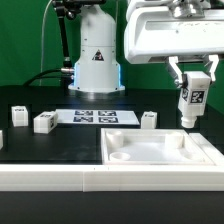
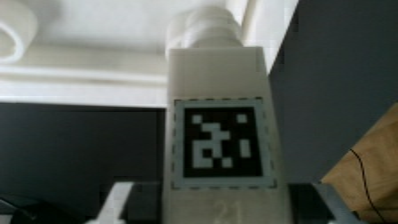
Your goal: Assemble one leg
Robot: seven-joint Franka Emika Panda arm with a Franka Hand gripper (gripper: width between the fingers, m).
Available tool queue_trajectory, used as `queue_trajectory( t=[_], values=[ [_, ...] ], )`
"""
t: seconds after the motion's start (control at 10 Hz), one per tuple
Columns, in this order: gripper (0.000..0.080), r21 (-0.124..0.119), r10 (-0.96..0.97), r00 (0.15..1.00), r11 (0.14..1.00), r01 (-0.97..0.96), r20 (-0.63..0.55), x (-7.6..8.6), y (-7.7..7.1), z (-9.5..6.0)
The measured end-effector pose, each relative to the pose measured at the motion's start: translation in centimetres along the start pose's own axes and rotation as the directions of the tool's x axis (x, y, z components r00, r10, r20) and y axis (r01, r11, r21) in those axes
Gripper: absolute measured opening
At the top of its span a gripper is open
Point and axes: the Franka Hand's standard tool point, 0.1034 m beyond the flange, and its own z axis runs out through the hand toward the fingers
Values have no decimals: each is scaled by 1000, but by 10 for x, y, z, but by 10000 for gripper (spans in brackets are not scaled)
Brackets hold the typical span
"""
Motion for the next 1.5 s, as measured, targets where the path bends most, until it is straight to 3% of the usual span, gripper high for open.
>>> queue_trajectory(
  t=[0.5, 0.8, 1.5],
  values=[
    [291, -1, -8, 1000, 1000, 8, 1, 1, 2, 5],
    [291, -4, -14, 1000, 1000, 14, 0, 6, 4, 25],
    [291, -1, -13, 1000, 1000, 13, 20, -17, -4, 50]
  ],
)
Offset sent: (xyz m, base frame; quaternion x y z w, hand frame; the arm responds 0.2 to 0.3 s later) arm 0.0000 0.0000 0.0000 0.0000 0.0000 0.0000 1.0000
